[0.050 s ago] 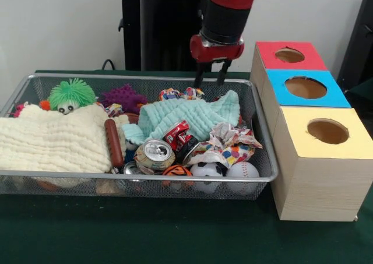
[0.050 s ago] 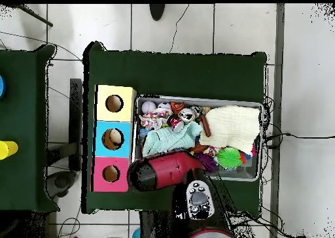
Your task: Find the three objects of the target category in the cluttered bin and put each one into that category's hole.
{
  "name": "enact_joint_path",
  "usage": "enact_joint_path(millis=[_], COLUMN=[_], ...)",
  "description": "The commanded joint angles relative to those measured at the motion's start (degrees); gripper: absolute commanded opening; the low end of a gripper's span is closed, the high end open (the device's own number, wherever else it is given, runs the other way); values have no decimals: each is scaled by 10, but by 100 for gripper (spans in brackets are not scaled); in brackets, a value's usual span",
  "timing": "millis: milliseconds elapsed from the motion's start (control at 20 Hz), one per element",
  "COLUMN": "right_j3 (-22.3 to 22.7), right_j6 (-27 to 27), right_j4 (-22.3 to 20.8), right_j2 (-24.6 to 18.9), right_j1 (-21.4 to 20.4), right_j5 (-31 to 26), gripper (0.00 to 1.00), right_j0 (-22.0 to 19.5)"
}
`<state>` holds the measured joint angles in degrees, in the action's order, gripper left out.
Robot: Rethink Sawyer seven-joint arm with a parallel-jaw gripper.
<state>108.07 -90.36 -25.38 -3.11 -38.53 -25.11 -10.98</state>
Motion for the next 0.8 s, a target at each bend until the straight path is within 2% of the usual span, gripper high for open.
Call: enact_joint_path(millis=[50,400,800], right_j3=[20,21,-19], right_j6=[112,86,82], right_j4=[-45,-40,-56], right_j2=[-82,-144,-169], right_j1=[-22,24,81], right_j5=[-77,-43,-43], gripper=[100,100,100], right_j0=[-40,-79,-96])
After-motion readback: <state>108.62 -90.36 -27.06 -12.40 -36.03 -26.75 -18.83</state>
